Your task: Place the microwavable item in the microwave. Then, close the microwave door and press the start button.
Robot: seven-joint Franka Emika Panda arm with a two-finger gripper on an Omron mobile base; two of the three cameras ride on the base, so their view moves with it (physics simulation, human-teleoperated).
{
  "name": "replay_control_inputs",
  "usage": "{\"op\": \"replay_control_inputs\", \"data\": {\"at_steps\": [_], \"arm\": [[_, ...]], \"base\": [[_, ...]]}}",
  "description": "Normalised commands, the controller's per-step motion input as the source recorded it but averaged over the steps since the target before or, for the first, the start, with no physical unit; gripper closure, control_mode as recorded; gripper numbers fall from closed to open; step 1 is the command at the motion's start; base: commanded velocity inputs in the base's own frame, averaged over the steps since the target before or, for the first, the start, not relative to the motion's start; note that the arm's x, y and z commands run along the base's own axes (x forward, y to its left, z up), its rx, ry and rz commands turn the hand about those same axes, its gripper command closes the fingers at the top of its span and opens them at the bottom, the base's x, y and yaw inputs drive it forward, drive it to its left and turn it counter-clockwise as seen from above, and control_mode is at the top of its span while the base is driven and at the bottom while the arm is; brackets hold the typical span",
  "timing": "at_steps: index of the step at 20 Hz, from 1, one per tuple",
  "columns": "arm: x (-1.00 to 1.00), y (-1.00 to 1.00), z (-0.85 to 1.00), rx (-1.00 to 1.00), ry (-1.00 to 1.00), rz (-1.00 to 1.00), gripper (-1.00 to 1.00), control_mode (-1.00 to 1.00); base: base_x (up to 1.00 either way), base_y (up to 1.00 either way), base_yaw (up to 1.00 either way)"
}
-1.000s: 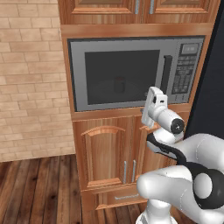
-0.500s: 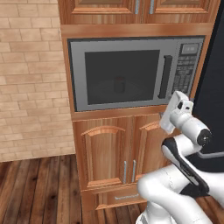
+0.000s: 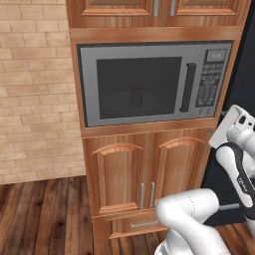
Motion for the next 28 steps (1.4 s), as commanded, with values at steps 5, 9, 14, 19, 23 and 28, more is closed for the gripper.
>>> {"op": "replay_control_inputs", "data": {"at_steps": [5,9,14,19,23,28], "arm": [[0.04,-0.16,-0.01,0.08,-0.05,0.0,-1.0,-1.0],[0.48,0.0,0.0,0.0,0.0,0.0,-1.0,-1.0],[0.56,-0.12,0.0,0.02,0.02,0.0,-1.0,-1.0],[0.37,-0.31,0.0,0.03,0.05,0.0,-1.0,-1.0],[0.2,-0.23,-0.04,0.02,0.02,0.0,-1.0,-1.0],[0.26,-0.15,-0.16,0.02,0.07,0.0,-1.0,-1.0]], "base": [[0.0,0.0,0.0],[0.0,0.0,0.0],[0.0,0.0,0.0],[0.0,0.0,0.0],[0.0,0.0,0.0],[0.0,0.0,0.0]]}}
